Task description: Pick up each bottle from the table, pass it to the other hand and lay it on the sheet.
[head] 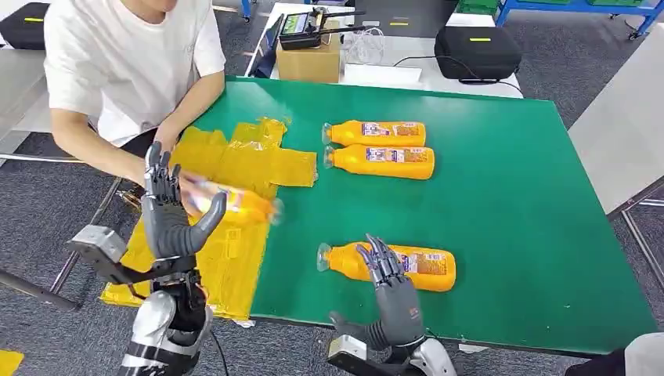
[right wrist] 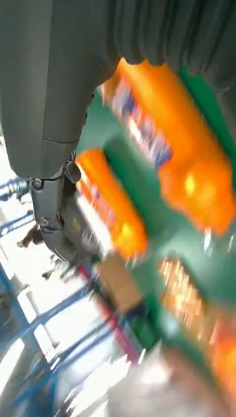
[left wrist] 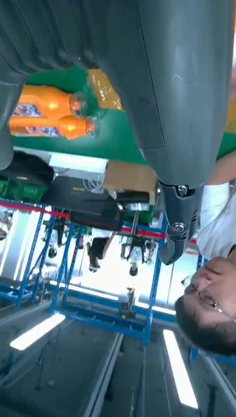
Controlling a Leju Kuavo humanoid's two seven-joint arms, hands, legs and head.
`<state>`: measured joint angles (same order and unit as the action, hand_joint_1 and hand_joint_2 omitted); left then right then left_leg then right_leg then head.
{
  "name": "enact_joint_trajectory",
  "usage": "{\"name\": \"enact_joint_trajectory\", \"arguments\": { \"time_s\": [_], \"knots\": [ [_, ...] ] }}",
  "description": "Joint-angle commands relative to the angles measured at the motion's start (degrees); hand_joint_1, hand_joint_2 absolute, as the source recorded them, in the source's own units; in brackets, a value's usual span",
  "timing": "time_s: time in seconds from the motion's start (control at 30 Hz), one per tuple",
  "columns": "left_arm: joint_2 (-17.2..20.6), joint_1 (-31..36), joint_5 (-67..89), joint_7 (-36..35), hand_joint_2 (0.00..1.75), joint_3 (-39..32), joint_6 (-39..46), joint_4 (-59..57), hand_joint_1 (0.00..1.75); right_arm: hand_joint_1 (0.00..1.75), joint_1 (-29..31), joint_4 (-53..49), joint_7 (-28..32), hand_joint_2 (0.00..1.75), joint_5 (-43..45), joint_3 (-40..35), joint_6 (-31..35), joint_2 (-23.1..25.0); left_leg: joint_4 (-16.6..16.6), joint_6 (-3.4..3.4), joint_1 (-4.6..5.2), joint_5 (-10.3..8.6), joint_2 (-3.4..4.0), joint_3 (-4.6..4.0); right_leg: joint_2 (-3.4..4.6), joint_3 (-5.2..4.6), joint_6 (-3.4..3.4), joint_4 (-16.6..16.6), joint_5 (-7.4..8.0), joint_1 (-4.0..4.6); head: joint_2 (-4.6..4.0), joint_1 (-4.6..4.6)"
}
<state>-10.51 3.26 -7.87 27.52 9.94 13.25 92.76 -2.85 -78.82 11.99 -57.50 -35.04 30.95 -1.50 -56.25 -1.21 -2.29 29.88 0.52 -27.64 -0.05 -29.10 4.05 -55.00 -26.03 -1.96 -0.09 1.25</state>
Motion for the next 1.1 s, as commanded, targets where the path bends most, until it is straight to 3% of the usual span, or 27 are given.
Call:
{"name": "enact_joint_trajectory", "arguments": {
  "time_s": [0.03, 0.17, 0.27, 0.33, 0.47, 0.5, 0.63, 0.8, 1.1],
  "knots": [
    [-0.61, -5.18, -0.02, -0.19, 1.75, -0.11, -0.79, 7.50, 0.00, 0.00, 1.44, 4.69, -11.04, 1.75, -9.19, 6.64, -1.86, -6.03, 0.10, 0.17, 0.04, 0.02, -0.04, 0.11, -0.01, 0.12, -0.14, 0.12, -0.01, 0.00, 0.02, -0.02],
    [-0.94, -5.96, -0.40, -1.34, 1.75, 0.18, -0.96, 6.67, 0.00, 0.00, 2.00, 5.76, -12.74, 1.75, -11.90, 10.62, -3.62, -6.48, 0.14, 0.18, 0.07, 0.00, -0.02, 0.14, 0.02, 0.13, -0.17, 0.14, 0.01, -0.02, 0.00, 0.00],
    [-0.57, -5.32, 1.29, -5.58, 1.75, 0.80, 0.31, 3.63, 0.00, 0.00, 1.33, 5.41, -13.71, 1.75, -13.13, 11.92, -6.29, -7.55, 0.21, 0.24, 0.08, -0.04, -0.09, 0.20, -0.04, 0.20, -0.25, 0.21, 0.04, -0.02, 0.00, 0.02],
    [0.86, -4.56, 0.59, -13.67, 1.75, 2.20, 0.33, -0.09, 0.00, 0.00, 0.69, 5.07, -15.53, 1.75, -14.23, 12.35, -7.21, -9.20, 0.18, 0.22, 0.06, -0.03, -0.13, 0.17, -0.08, 0.18, -0.23, 0.20, 0.03, -0.01, 0.00, 0.00],
    [1.34, -4.43, 1.10, -14.96, 1.75, 3.20, 0.71, -1.81, 0.00, 0.00, 2.81, 6.62, -16.03, 1.75, -14.02, 13.02, -9.32, -9.82, 0.25, 0.23, 0.10, -0.05, -0.16, 0.26, -0.11, 0.25, -0.24, 0.24, 0.02, -0.04, 0.00, 0.02],
    [1.63, -4.28, 1.46, -16.40, 1.75, 3.71, 1.05, -2.14, 0.00, 0.00, 4.80, 8.39, -15.44, 1.75, -10.76, 12.92, -14.59, -9.85, 0.17, 0.18, 0.08, -0.02, -0.04, 0.19, 0.01, 0.14, -0.18, 0.16, 0.03, -0.03, 0.00, 0.02],
    [2.17, -3.71, -0.07, -19.08, 1.75, 4.37, 0.61, -3.03, 0.00, 0.00, 8.08, 11.74, -13.74, 1.75, -5.10, 13.38, -19.75, -9.66, 0.15, 0.17, 0.07, -0.01, 0.06, 0.16, 0.08, 0.11, -0.16, 0.14, 0.05, -0.02, 0.00, 0.00],
    [2.84, -2.51, -0.11, -20.40, 1.75, 5.43, 1.43, -4.60, 0.00, 0.00, 13.74, 17.49, -14.83, 1.75, -2.20, 9.82, -23.80, -11.16, 0.17, 0.18, 0.06, -0.05, 0.04, 0.20, 0.06, 0.13, -0.20, 0.17, 0.08, -0.01, 0.00, 0.02],
    [3.22, -0.55, -0.57, -22.32, 1.75, 8.16, 1.86, -5.35, 0.00, 0.00, 19.78, 19.90, -15.03, 1.75, -2.46, 4.08, -25.38, -11.78, 0.12, 0.20, 0.05, -0.04, 0.05, 0.25, 0.08, 0.18, -0.20, 0.13, 0.07, 0.00, 0.00, 0.02]
  ]
}}
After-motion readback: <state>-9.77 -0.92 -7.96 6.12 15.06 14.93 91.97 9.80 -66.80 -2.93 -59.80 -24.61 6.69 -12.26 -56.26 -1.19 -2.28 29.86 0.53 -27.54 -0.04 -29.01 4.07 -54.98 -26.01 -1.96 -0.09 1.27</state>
